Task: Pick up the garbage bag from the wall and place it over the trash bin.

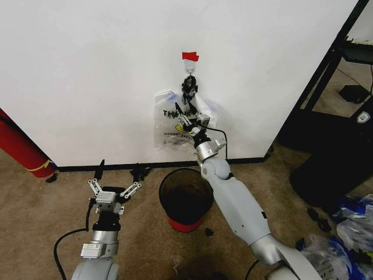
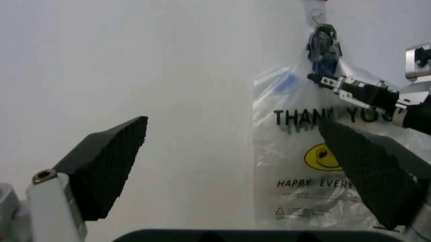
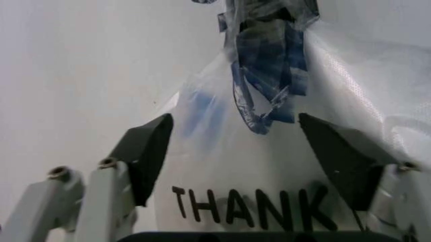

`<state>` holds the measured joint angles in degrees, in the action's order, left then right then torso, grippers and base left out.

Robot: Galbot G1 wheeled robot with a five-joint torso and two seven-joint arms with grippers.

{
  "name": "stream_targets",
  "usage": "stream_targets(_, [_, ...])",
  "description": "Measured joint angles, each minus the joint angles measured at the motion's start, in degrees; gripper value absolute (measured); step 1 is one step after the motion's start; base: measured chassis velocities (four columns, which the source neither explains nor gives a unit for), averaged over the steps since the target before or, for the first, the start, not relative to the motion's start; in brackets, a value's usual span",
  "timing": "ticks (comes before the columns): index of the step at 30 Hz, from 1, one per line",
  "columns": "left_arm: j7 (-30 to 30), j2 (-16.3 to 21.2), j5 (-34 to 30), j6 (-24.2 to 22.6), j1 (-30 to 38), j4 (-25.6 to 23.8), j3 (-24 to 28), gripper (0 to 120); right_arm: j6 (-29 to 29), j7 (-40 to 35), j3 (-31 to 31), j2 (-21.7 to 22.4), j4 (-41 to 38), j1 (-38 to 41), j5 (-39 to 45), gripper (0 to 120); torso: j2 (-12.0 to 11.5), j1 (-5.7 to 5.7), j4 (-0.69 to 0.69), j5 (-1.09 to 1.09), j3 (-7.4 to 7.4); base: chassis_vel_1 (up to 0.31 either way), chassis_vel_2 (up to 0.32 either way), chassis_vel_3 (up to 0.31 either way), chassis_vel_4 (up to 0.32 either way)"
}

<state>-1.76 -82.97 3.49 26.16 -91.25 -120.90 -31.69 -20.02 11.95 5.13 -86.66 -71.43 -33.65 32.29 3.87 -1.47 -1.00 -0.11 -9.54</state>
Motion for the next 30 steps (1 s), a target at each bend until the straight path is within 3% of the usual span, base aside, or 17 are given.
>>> stream_targets(3, [-0.02, -0.01, 0.12, 0.12, -0.01, 0.1, 0.0, 100, 0.0, -0.12, 0.33, 0.15, 0.48, 0.65, -0.06, 87, 0.0, 0.0, 0.0, 0.0, 0.0, 0.0, 0.0, 0.0, 0.0])
stream_targets(7, [-0.05, -0.05, 0.15, 0.15, -0.01, 0.12, -0.03, 100, 0.04, -0.22, 0.64, 0.11, 0.74, 1.36, 0.05, 91, 0.0, 0.0, 0.0, 0.0, 0.0, 0.0, 0.0, 0.0, 0.0])
stream_targets(11, [-0.08, -0.1, 0.17, 0.19, -0.01, 0.15, -0.07, 100, 0.08, -0.25, 0.64, -0.01, 0.77, 1.66, 0.15, 81, 0.0, 0.0, 0.0, 0.0, 0.0, 0.0, 0.0, 0.0, 0.0])
stream_targets(17, [-0.11, -0.15, 0.27, 0.35, 0.02, 0.46, -0.06, 100, 0.09, -0.21, 0.57, -0.27, 1.0, 1.9, 0.17, 54, 0.0, 0.0, 0.0, 0.0, 0.0, 0.0, 0.0, 0.0, 0.0])
stream_targets(30, [-0.15, -0.05, 0.36, 0.7, -0.1, 0.64, -0.01, 100, 0.19, -0.21, 1.19, -0.35, 1.24, 2.52, 0.09, 11, 0.0, 0.0, 0.0, 0.0, 0.0, 0.0, 0.0, 0.0, 0.0])
